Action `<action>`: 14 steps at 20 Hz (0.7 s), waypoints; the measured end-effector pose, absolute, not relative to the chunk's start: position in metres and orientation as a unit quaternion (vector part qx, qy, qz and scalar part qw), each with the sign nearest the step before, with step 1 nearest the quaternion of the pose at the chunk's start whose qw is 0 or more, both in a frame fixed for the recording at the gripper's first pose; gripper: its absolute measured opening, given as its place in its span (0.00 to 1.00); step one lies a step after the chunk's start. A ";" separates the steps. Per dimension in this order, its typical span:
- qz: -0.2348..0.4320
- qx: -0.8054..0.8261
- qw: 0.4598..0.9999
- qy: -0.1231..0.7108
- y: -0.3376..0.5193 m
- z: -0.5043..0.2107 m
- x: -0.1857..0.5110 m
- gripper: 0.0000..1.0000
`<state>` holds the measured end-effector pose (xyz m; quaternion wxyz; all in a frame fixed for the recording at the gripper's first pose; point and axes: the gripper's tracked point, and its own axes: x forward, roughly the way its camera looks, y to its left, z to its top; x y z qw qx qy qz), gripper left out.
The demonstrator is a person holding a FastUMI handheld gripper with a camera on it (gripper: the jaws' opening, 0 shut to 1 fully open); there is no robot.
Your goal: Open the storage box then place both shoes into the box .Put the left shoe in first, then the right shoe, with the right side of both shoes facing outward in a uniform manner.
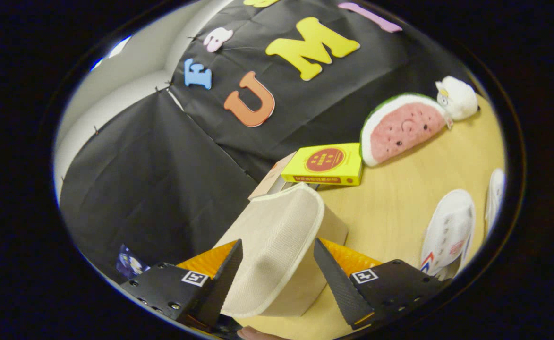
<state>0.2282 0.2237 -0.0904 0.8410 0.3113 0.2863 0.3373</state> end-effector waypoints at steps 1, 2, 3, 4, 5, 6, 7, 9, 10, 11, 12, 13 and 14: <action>0.336 0.331 0.831 0.295 0.225 -0.096 0.234 0.94; 0.332 0.352 0.820 0.307 0.227 -0.103 0.237 0.94; 0.336 0.373 0.805 0.316 0.229 -0.106 0.238 0.94; 0.340 0.397 0.790 0.320 0.230 -0.104 0.238 0.94; 0.347 0.425 0.772 0.322 0.234 -0.097 0.238 0.94; 0.363 0.449 0.753 0.315 0.238 -0.086 0.234 0.92; 0.365 0.460 0.745 0.316 0.244 -0.081 0.234 0.92; 0.365 0.444 0.748 0.331 0.251 -0.091 0.230 0.92; 0.365 0.434 0.750 0.341 0.255 -0.096 0.229 0.93; 0.366 0.429 0.749 0.349 0.258 -0.100 0.228 0.93; 0.366 0.427 0.747 0.356 0.260 -0.103 0.223 0.93; 0.364 0.432 0.744 0.357 0.261 -0.105 0.224 0.86; 0.364 0.433 0.744 0.355 0.262 -0.104 0.227 0.80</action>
